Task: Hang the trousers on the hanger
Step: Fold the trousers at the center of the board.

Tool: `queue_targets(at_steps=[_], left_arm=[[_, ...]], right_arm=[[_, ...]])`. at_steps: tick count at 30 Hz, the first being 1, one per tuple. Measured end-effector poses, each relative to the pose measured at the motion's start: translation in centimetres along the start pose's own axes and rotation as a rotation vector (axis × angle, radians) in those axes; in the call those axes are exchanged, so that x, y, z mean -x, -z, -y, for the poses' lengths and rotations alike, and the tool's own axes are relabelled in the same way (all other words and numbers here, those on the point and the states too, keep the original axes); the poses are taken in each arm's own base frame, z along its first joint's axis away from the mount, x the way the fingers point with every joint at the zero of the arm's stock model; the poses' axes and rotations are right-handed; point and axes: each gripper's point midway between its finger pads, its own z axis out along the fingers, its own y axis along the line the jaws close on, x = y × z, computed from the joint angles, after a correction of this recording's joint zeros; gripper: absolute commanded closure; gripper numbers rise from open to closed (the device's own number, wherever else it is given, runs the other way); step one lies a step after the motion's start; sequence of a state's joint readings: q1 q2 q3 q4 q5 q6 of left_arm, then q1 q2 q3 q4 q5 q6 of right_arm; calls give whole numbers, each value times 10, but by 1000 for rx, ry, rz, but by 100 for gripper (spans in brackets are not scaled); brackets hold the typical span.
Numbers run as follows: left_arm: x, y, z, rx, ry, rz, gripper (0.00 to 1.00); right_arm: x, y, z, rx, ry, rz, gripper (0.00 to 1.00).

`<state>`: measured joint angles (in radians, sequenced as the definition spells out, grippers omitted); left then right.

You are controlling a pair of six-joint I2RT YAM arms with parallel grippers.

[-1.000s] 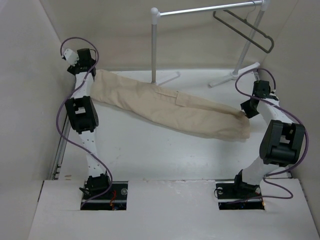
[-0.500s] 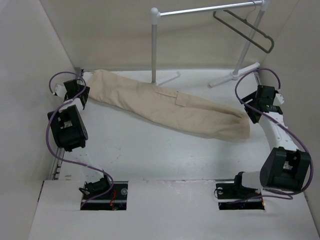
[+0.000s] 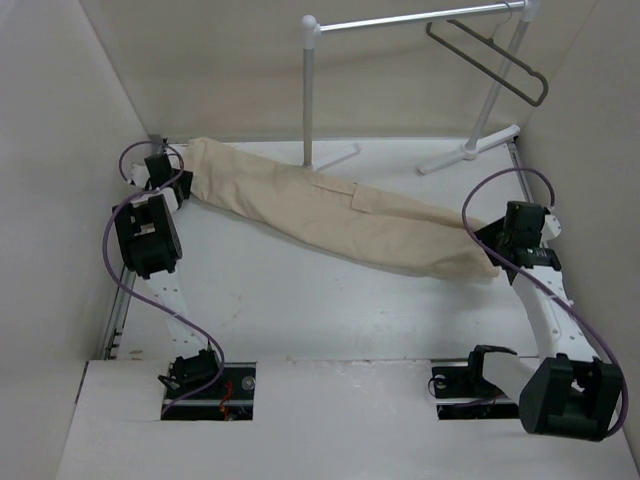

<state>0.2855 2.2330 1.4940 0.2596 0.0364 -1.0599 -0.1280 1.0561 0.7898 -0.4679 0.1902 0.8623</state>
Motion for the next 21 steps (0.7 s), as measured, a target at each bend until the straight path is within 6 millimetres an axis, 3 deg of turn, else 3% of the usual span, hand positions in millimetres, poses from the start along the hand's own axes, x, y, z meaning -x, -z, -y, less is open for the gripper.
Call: queue_targets(at_steps=[2, 7, 12, 16, 19, 21], left_arm=[[-4, -3, -4, 9, 10, -5, 85], [-2, -4, -10, 36, 19, 5, 91], [11, 0, -18, 64, 30, 16, 93], [19, 4, -21, 76, 26, 23, 95], [22, 6, -24, 87, 21, 23, 95], [20, 10, -28, 96, 16, 19, 96]], right_arm=[[-8, -3, 13, -30, -21, -19, 55], [-29, -16, 46, -143, -72, -81, 26], [-48, -23, 65, -203, -110, -130, 26], [-66, -29, 92, -277, -154, -168, 26], [-76, -38, 107, -333, -182, -199, 34], [-67, -48, 104, -317, -210, -176, 61]])
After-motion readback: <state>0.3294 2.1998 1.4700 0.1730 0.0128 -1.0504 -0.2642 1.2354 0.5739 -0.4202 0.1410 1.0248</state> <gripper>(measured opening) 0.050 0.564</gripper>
